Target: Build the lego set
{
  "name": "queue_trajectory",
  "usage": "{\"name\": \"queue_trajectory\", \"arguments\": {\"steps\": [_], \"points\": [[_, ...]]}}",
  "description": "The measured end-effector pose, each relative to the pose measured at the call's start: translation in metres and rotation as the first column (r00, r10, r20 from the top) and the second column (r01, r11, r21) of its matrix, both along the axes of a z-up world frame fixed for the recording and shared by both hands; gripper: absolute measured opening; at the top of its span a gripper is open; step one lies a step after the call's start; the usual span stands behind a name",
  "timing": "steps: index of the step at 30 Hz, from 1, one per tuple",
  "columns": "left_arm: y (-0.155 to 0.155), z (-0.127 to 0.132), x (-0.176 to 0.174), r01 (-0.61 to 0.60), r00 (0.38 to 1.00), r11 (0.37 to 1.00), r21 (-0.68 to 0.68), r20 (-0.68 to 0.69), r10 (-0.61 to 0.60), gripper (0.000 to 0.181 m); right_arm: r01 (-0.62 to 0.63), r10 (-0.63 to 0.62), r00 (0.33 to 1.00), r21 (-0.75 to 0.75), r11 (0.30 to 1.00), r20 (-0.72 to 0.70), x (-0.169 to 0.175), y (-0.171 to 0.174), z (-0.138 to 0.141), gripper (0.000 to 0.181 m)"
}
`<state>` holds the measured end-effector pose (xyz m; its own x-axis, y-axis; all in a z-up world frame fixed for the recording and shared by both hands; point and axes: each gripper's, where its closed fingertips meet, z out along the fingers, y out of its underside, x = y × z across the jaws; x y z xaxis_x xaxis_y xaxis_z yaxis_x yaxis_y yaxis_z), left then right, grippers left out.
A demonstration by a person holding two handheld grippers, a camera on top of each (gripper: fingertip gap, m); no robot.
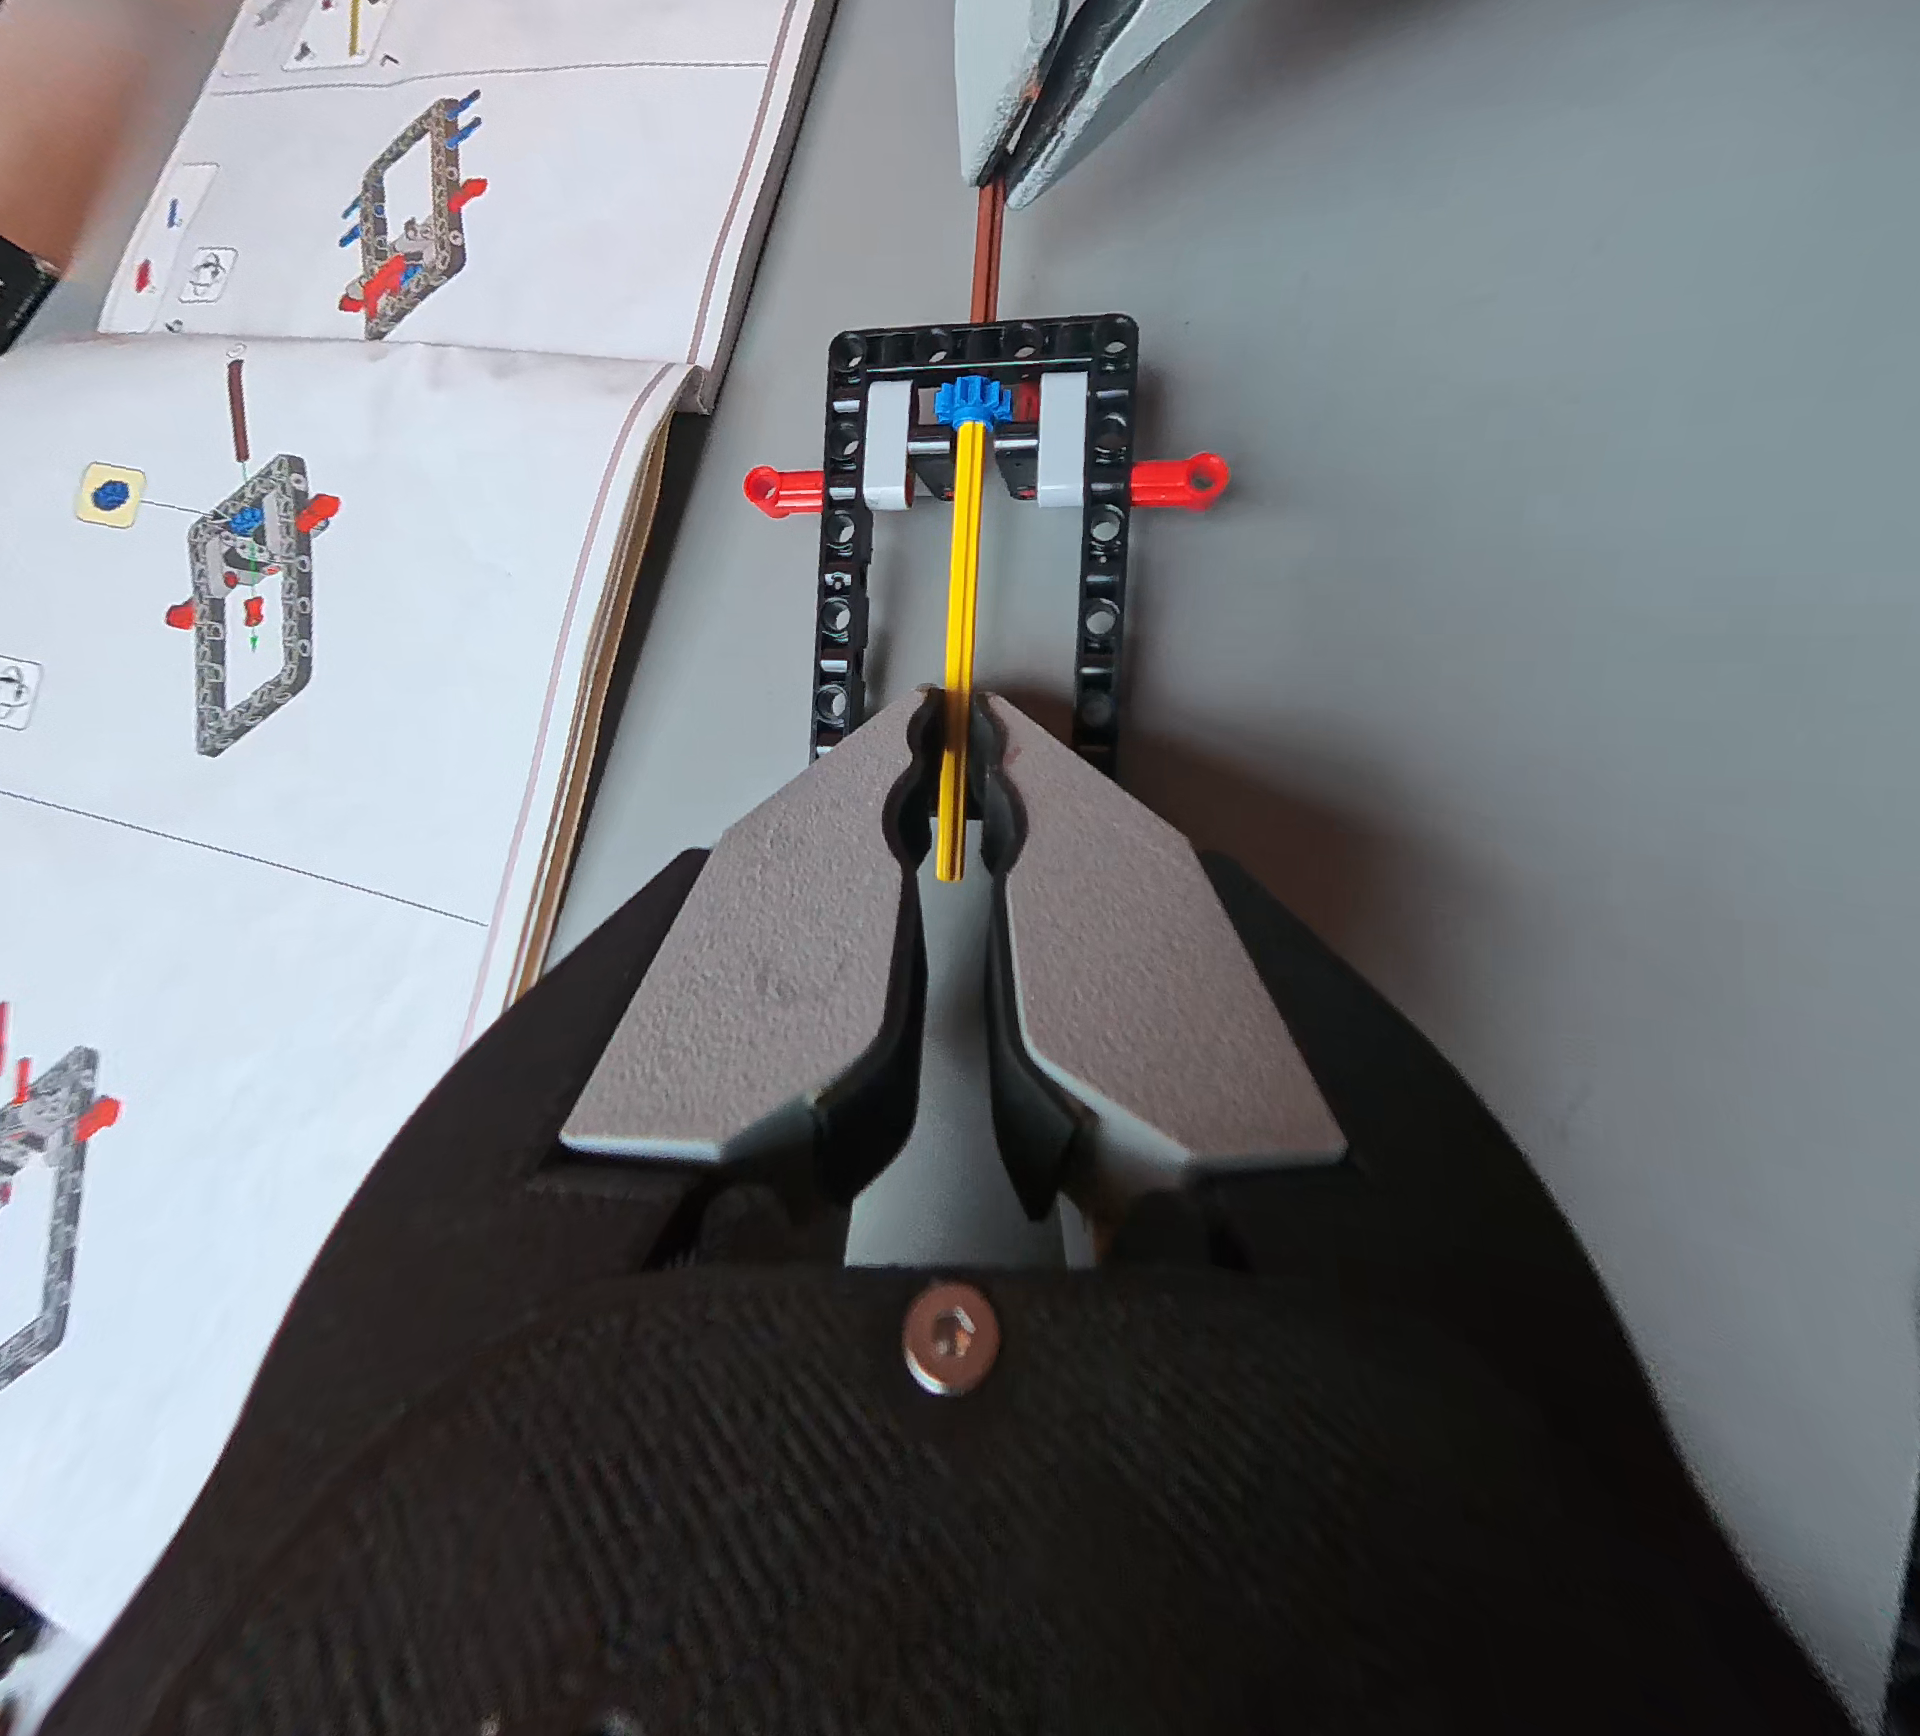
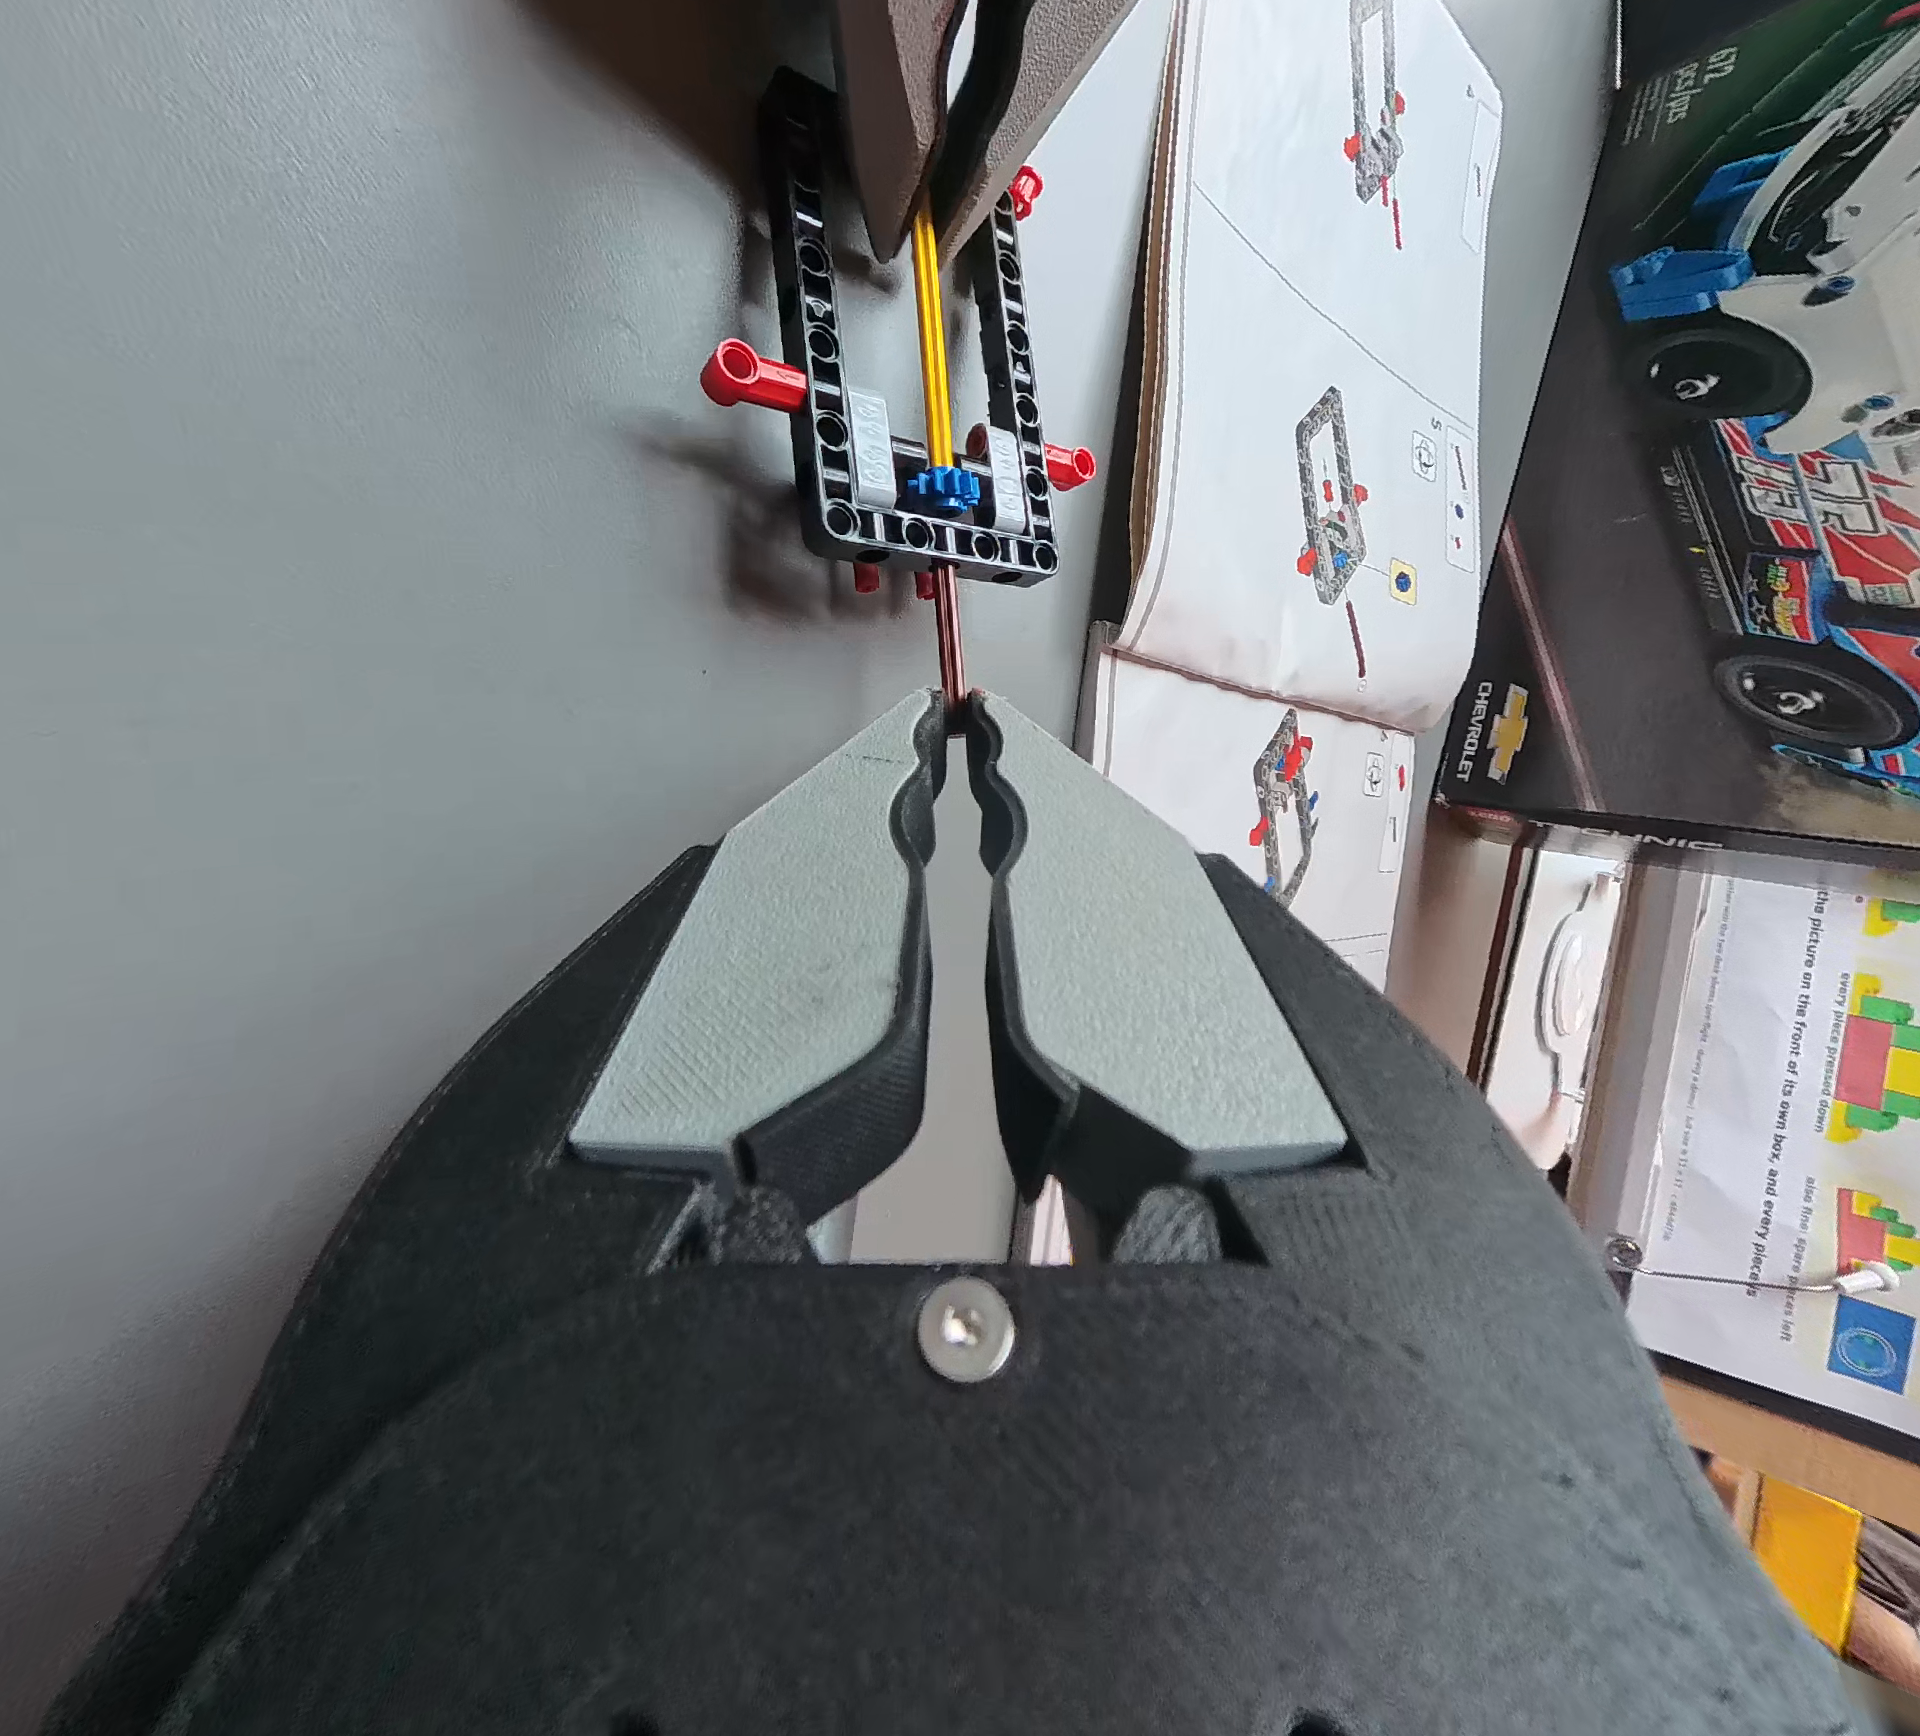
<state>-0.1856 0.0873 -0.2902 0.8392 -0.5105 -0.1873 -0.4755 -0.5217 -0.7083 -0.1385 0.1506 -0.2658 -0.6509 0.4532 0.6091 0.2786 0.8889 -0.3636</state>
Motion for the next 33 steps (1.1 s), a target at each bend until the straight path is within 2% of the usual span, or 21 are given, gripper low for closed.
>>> {"name": "queue_trajectory", "arguments": {"steps": [21,33], "points": [[-0.0022,0.0003,-0.0052,0.004,0.994,0.998,0.064,-0.111,0.003,0.002,0.034,-0.02,0.992,-0.117,0.993,0.122,-0.0016,-0.005,-0.0002,0.0],[-0.0012,0.0028,-0.0077,-0.014,0.994,0.997,0.077,-0.104,0.022,0.002,0.035,-0.013,0.984,-0.121,0.992,0.179,-0.0022,-0.0045,-0.0021,0.0]]}}
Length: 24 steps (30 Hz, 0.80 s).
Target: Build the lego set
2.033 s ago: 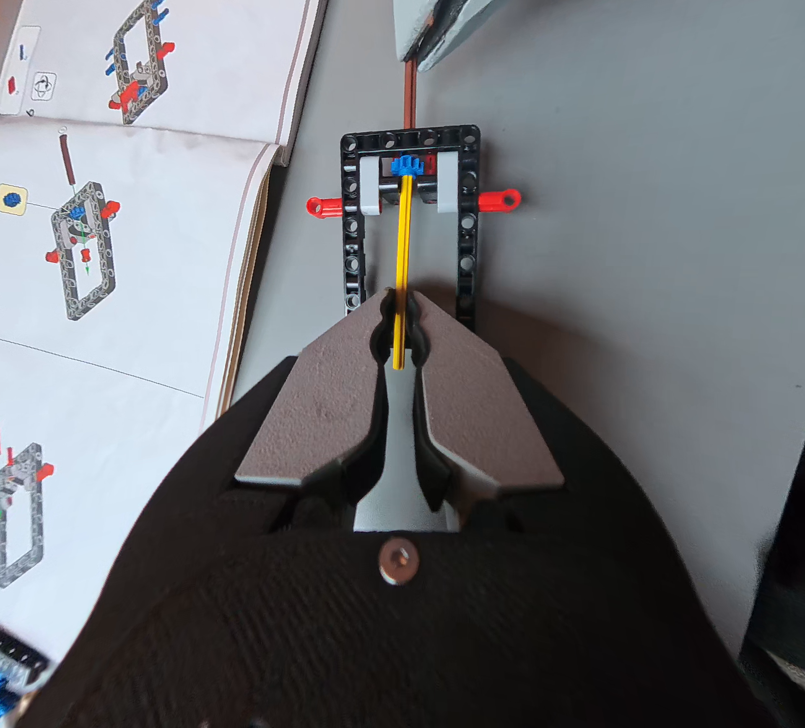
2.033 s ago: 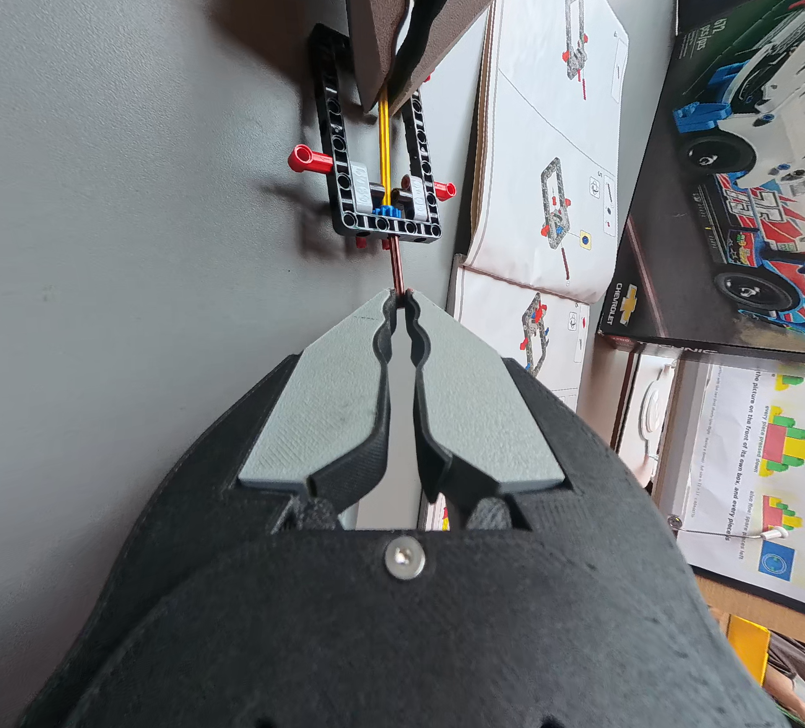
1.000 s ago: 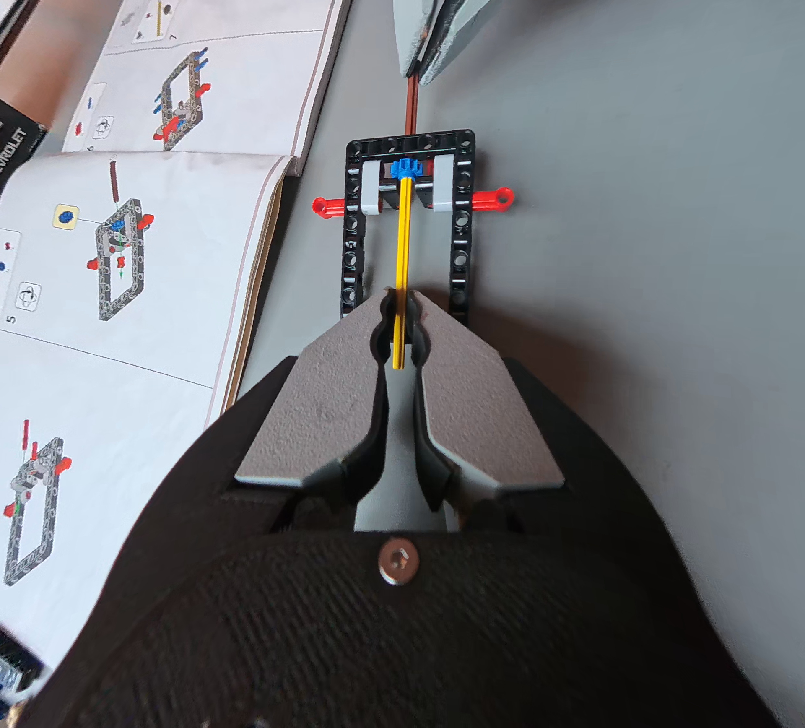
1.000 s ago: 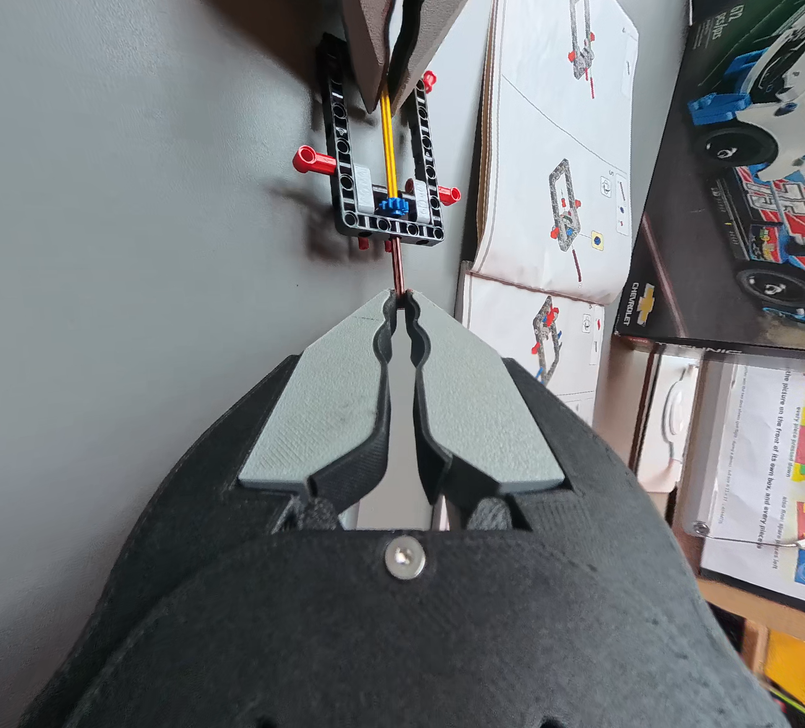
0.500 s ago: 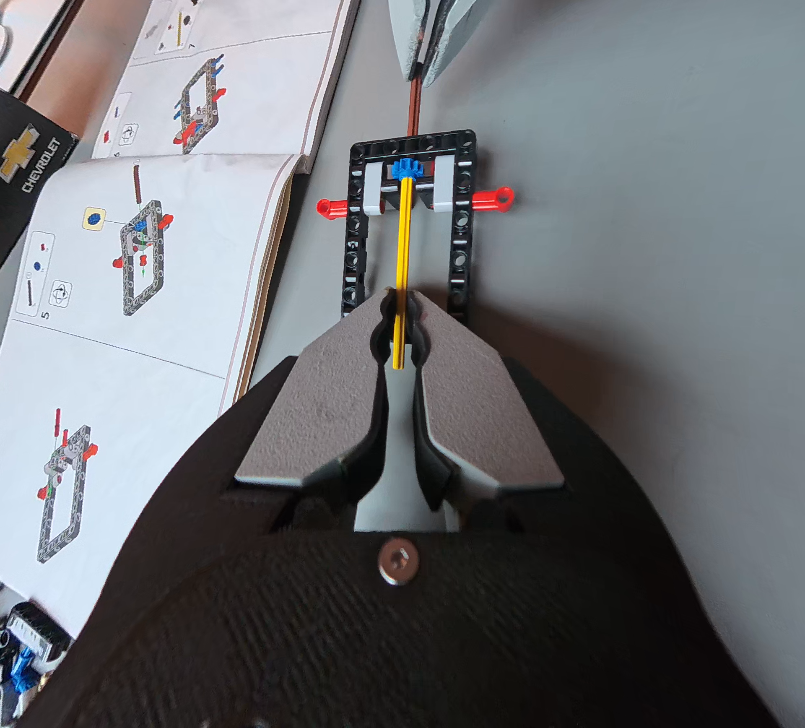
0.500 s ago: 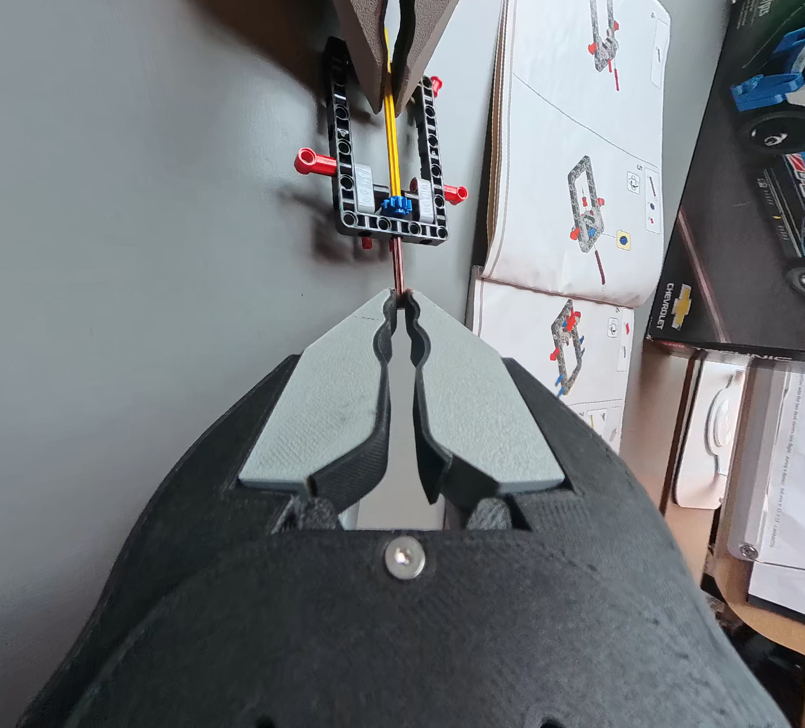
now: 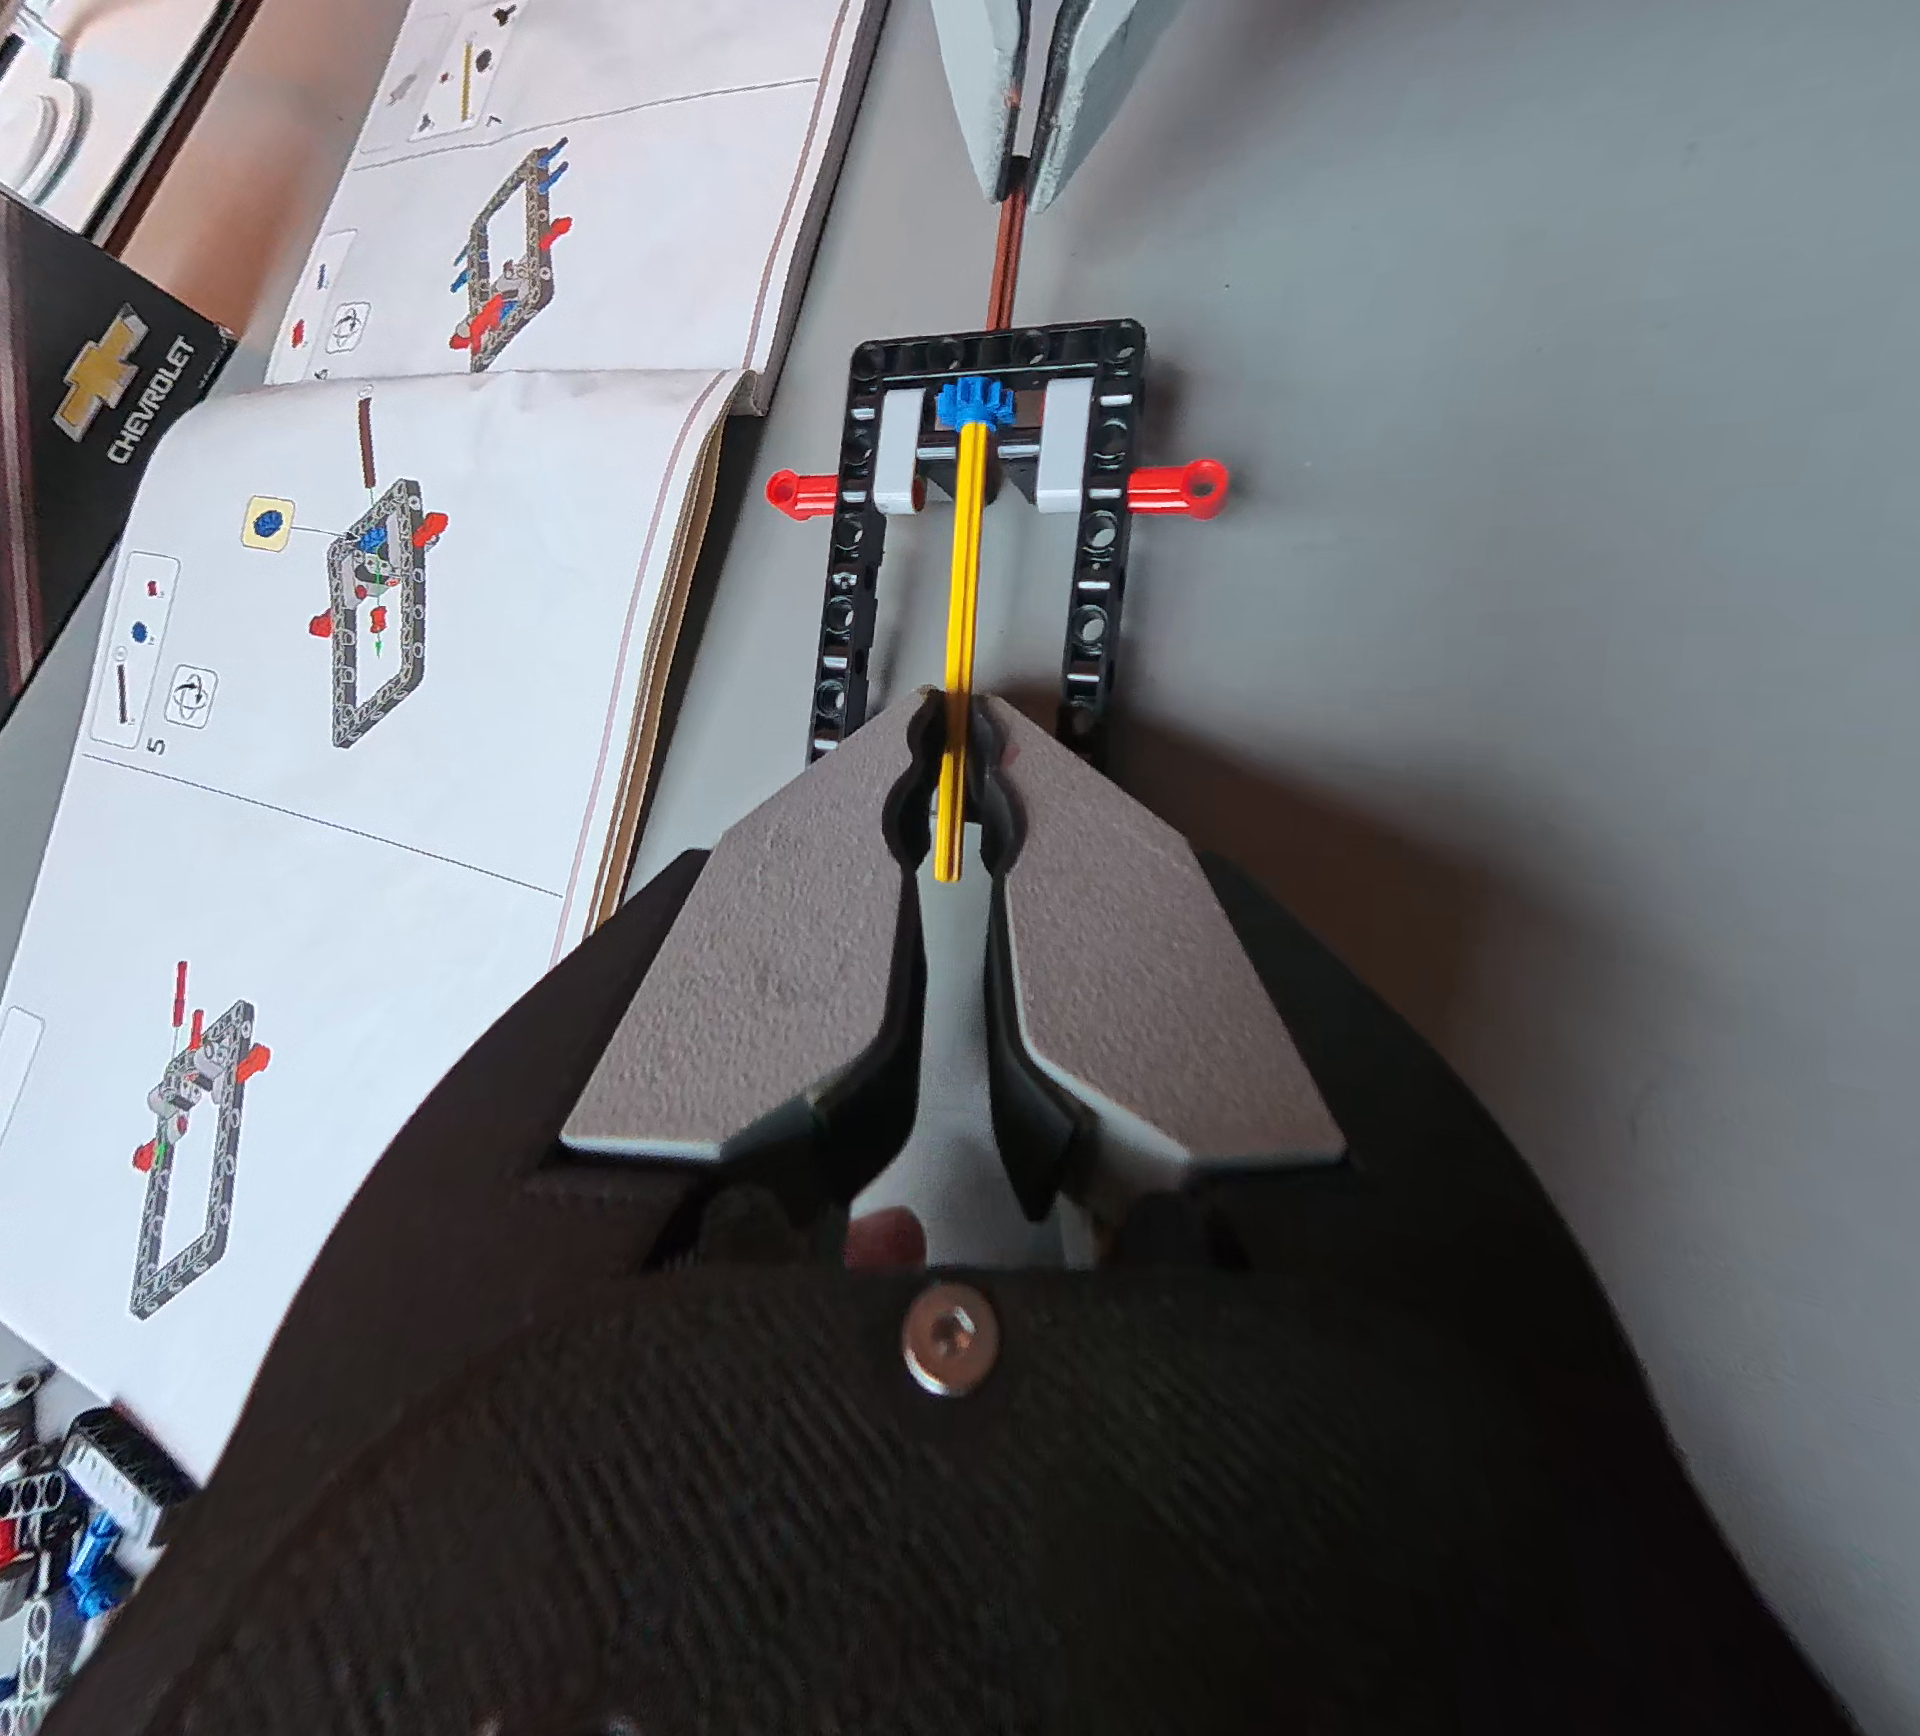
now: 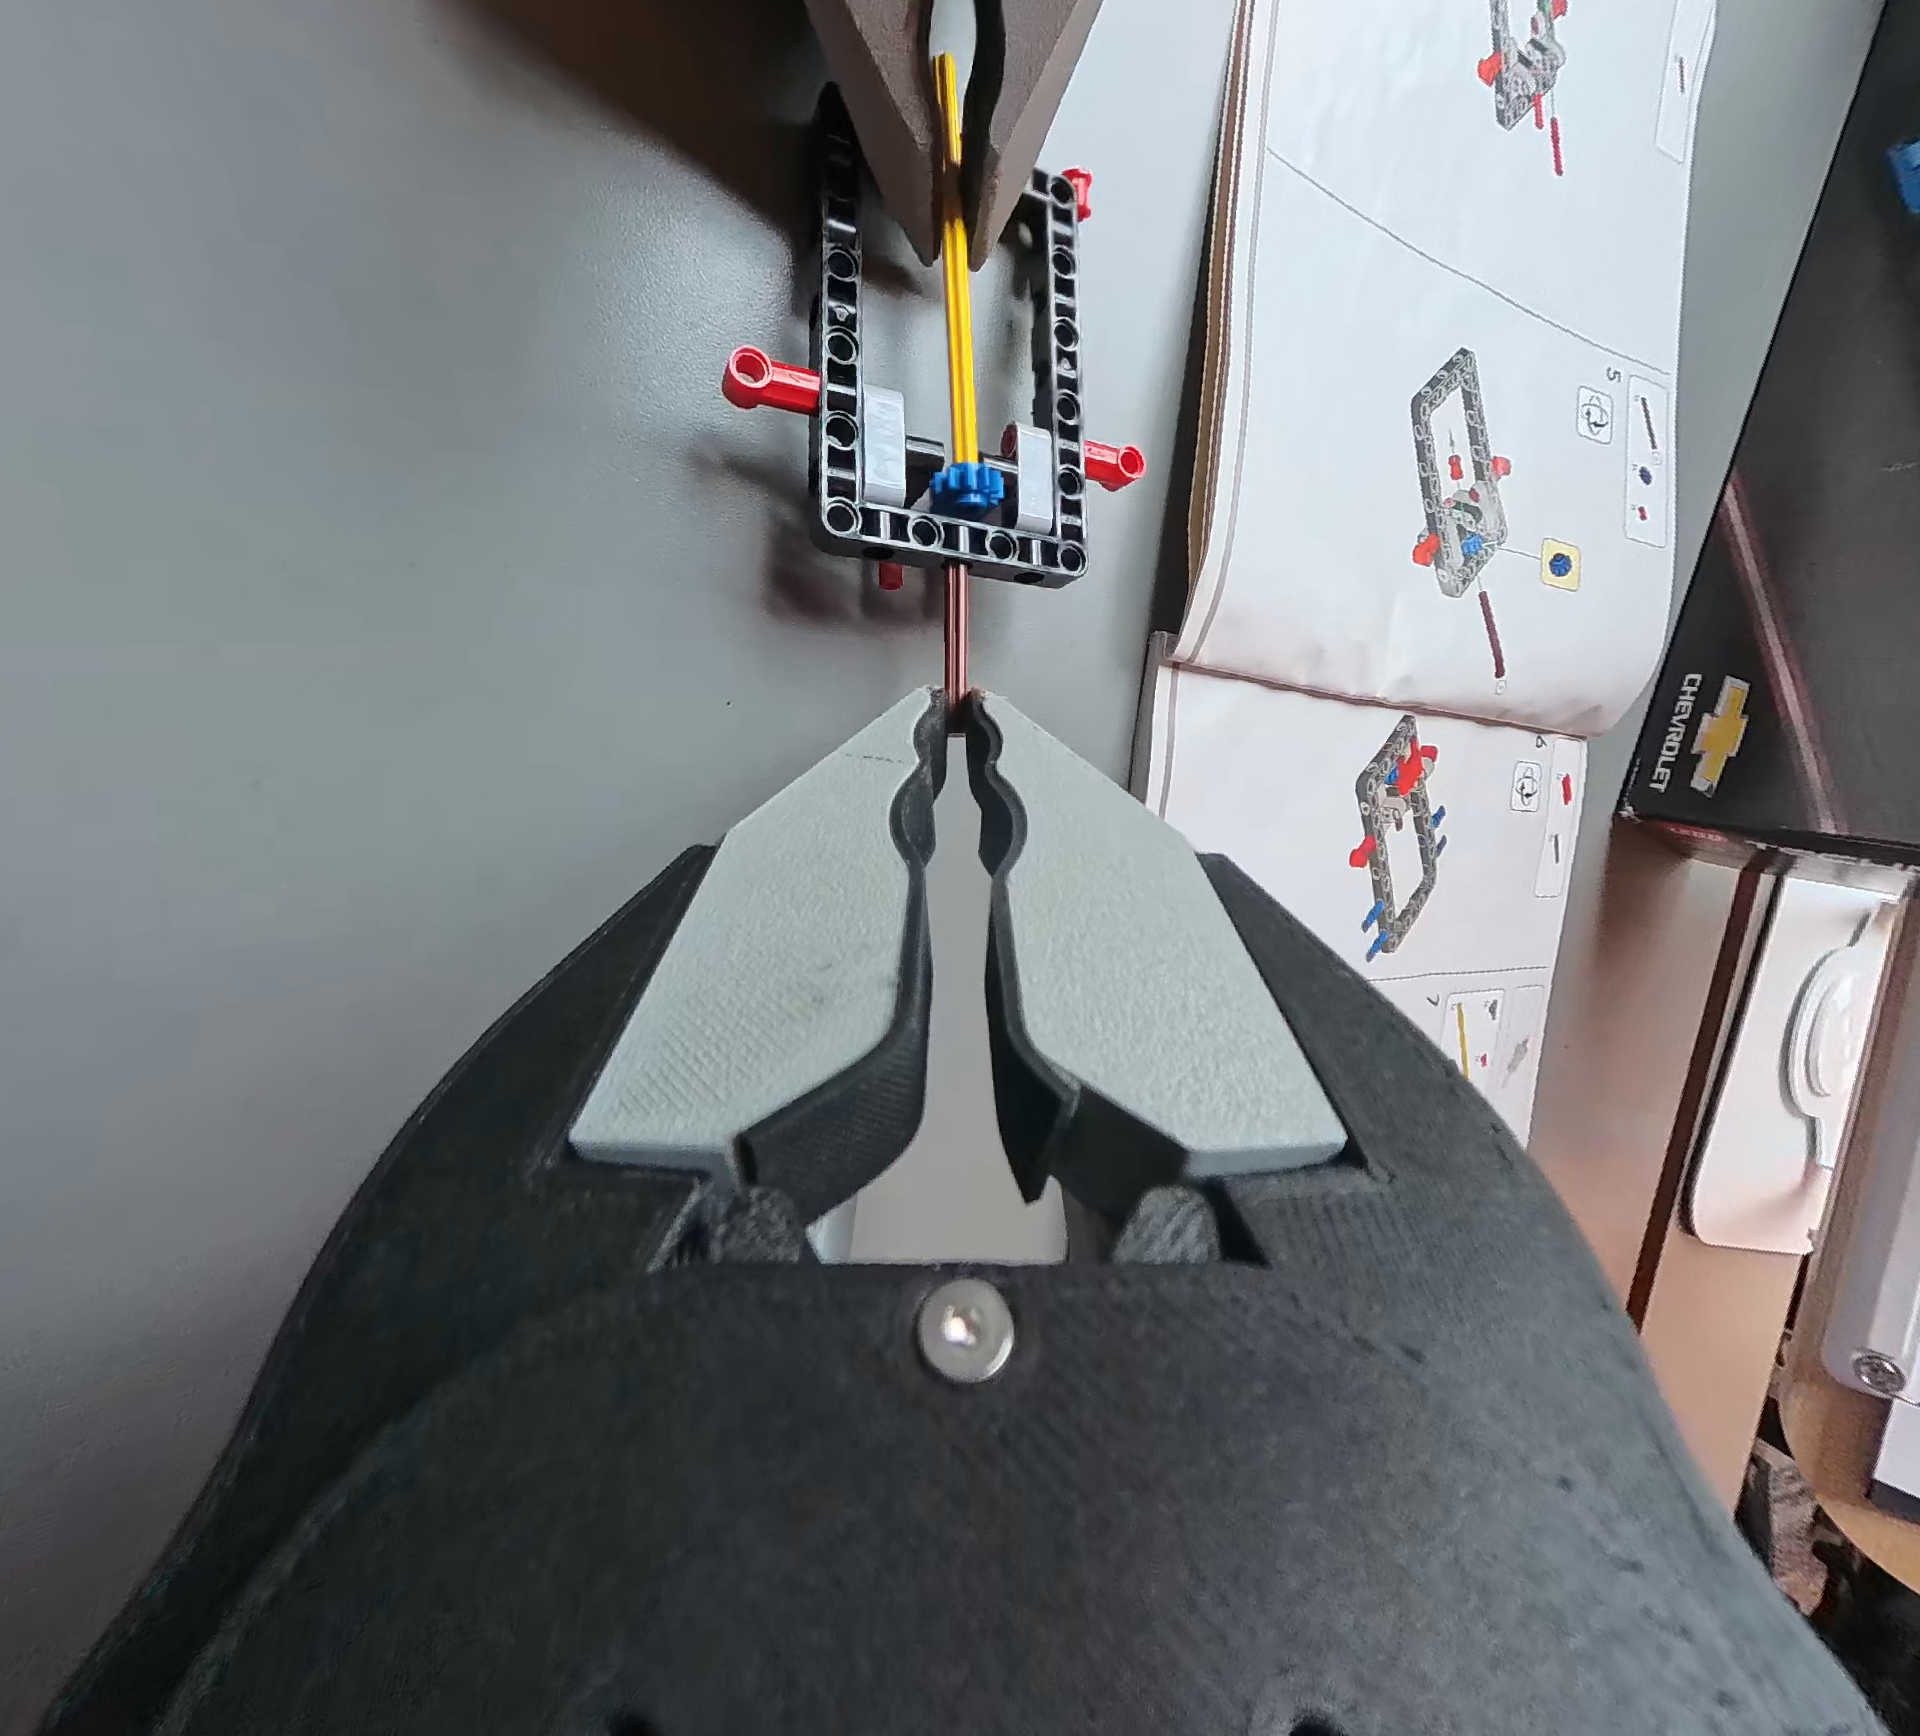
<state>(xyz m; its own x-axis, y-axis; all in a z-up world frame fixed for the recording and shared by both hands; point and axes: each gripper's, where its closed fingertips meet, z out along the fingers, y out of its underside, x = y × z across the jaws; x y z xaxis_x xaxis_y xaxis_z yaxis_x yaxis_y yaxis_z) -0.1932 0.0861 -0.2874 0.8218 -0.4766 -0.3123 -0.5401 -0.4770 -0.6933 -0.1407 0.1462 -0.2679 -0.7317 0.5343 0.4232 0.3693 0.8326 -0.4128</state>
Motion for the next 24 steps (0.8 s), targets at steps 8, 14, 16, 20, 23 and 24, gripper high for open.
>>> {"name": "queue_trajectory", "arguments": {"steps": [8,14,16,20,23,24], "points": [[-0.0005,0.0028,-0.0004,0.0,0.998,1.0,-0.013,0.066,0.001,0.002,0.002,-0.002,1.0,-0.003,1.0,0.019,0.0003,0.0013,-0.0018,0.0],[-0.0034,0.0011,-0.0073,0.009,0.997,0.999,-0.033,0.082,-0.006,0.002,0.0,0.001,1.0,-0.008,1.0,0.008,-0.0006,-0.0006,0.0007,0.0],[-0.0036,-0.0001,-0.0059,0.025,0.997,0.999,-0.041,0.08,-0.022,0.002,-0.001,0.001,1.0,-0.009,1.0,0.003,-0.0014,-0.0003,0.001,0.0],[-0.0034,-0.0011,-0.0051,0.043,0.997,0.998,-0.041,0.068,-0.04,0.002,0.0,0.0,1.0,-0.04,0.999,0.006,-0.0017,-0.0006,0.0016,0.0],[-0.0012,-0.002,-0.0057,0.053,0.998,0.998,-0.03,0.031,-0.052,0.002,0.004,-0.002,1.0,-0.06,0.998,0.022,-0.0015,-0.0017,0.0016,0.0],[-0.0005,-0.002,-0.0055,0.057,0.998,0.998,-0.027,0.024,-0.057,0.002,0.006,-0.004,1.0,-0.066,0.998,0.027,-0.0013,-0.0014,0.0016,0.0]]}}
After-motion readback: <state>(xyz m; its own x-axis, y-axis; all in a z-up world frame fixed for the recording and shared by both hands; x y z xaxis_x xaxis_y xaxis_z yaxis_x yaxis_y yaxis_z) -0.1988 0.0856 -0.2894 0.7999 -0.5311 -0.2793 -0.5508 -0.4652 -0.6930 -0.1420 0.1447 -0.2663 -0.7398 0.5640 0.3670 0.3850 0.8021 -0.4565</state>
